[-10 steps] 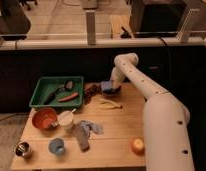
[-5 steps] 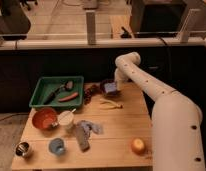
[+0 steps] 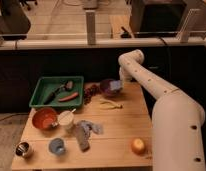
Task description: Wipe purple bowl with sponge
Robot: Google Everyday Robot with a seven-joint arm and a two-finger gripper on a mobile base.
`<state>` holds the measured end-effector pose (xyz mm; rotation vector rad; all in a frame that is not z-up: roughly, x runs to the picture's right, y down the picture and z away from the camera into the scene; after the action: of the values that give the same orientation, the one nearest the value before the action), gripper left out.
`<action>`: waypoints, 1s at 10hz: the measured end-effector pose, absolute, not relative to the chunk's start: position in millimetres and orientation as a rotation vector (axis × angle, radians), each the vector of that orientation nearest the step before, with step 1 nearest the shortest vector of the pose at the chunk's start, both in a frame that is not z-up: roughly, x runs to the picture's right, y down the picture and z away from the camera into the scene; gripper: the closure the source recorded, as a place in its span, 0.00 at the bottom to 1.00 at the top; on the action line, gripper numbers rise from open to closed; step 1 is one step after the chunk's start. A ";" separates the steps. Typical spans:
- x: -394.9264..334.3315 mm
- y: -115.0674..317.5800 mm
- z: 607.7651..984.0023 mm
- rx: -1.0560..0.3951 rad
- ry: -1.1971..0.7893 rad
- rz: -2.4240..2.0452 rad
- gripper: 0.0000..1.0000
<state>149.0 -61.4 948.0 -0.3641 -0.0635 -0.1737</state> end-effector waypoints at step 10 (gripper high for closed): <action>97.8 -67.1 995.9 -0.337 -0.180 -0.167 1.00</action>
<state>97.8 -67.1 995.9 -0.3367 -0.1803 -0.1665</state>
